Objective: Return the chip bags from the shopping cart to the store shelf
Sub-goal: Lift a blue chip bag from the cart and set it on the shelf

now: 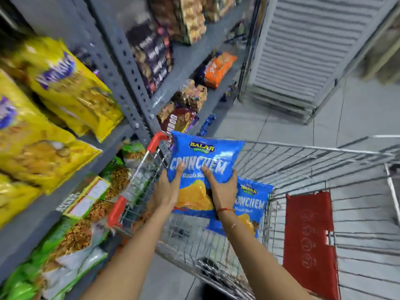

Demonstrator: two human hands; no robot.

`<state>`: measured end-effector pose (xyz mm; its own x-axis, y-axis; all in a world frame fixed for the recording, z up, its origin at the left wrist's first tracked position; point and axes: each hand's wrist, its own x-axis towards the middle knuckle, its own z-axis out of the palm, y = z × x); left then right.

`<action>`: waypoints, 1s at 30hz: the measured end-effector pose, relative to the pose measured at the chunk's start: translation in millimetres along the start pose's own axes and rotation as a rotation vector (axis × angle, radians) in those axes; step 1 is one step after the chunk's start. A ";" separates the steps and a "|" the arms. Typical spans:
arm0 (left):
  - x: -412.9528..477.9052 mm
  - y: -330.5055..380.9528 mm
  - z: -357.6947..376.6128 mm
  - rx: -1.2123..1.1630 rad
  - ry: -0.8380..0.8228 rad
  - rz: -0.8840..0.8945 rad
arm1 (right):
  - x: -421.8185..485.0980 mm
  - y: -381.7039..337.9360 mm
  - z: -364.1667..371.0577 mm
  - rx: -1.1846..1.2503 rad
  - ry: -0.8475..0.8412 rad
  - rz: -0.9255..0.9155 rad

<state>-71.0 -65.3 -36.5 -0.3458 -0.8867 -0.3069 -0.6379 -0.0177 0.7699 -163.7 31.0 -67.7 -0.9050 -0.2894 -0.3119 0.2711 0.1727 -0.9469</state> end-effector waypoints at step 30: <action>-161.2 210.7 -479.3 -0.155 1.038 0.819 | -276.7 -477.1 180.7 0.501 -0.784 -0.954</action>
<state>180.1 -147.5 443.4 0.1359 -0.6042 0.7852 -0.3900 0.6959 0.6030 16.6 -141.5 456.3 -0.4252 -0.5936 0.6832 -0.1158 -0.7130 -0.6915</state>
